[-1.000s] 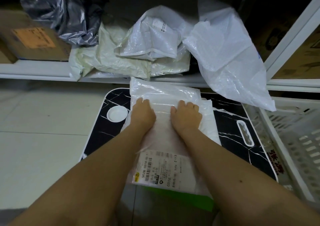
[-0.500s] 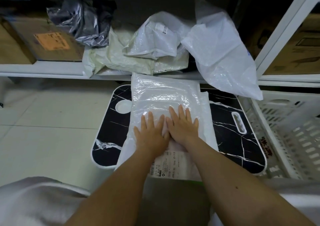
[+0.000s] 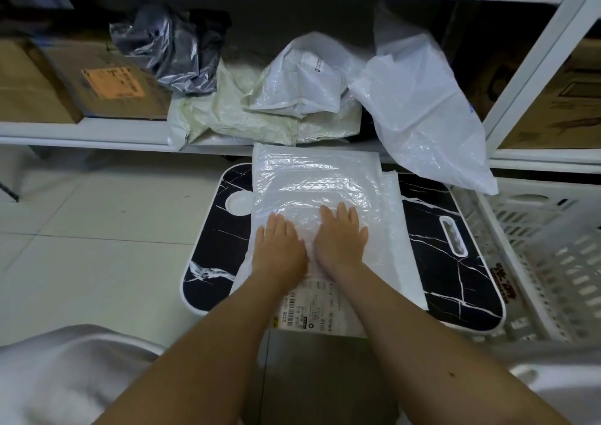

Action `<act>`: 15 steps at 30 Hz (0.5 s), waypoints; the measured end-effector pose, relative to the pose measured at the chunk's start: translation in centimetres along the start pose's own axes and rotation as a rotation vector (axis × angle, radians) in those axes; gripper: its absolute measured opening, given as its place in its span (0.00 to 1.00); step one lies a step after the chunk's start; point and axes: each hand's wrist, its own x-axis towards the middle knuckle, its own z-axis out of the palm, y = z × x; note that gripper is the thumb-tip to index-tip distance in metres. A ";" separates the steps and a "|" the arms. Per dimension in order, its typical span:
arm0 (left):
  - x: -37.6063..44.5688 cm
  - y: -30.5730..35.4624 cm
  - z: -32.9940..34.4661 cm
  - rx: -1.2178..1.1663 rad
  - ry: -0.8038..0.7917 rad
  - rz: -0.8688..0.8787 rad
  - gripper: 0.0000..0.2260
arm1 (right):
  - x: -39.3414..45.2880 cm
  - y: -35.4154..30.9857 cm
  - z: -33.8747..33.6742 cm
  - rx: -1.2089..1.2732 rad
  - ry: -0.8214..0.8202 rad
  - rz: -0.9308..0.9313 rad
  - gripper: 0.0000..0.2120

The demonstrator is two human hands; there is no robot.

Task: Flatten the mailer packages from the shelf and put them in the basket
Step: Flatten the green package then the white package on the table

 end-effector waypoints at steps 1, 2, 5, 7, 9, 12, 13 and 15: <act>0.1 0.9 -0.3 0.041 0.016 -0.021 0.27 | -0.1 -0.4 -0.2 0.002 0.001 -0.013 0.22; 0.1 1.7 -0.5 0.057 0.022 -0.038 0.28 | 0.0 -0.7 -0.4 0.008 -0.005 -0.034 0.20; -0.4 3.2 -0.3 0.027 0.009 -0.083 0.31 | 0.6 -0.2 -1.2 -0.010 -0.040 -0.107 0.19; -1.3 3.4 0.6 0.000 -0.032 -0.068 0.37 | 1.1 0.7 -1.5 -0.089 -0.086 -0.175 0.21; -1.9 3.1 1.1 -0.043 -0.070 -0.053 0.45 | 1.6 1.5 -1.4 -0.141 -0.158 -0.210 0.23; -1.6 2.8 1.5 -0.029 -0.133 -0.025 0.52 | 2.1 2.1 -1.1 -0.117 -0.256 -0.159 0.23; -1.5 2.7 1.6 -0.020 -0.142 -0.016 0.53 | 2.2 2.1 -1.0 -0.104 -0.271 -0.133 0.23; -1.4 2.5 1.8 -0.016 -0.148 -0.002 0.52 | 2.3 2.1 -0.6 -0.089 -0.276 -0.098 0.25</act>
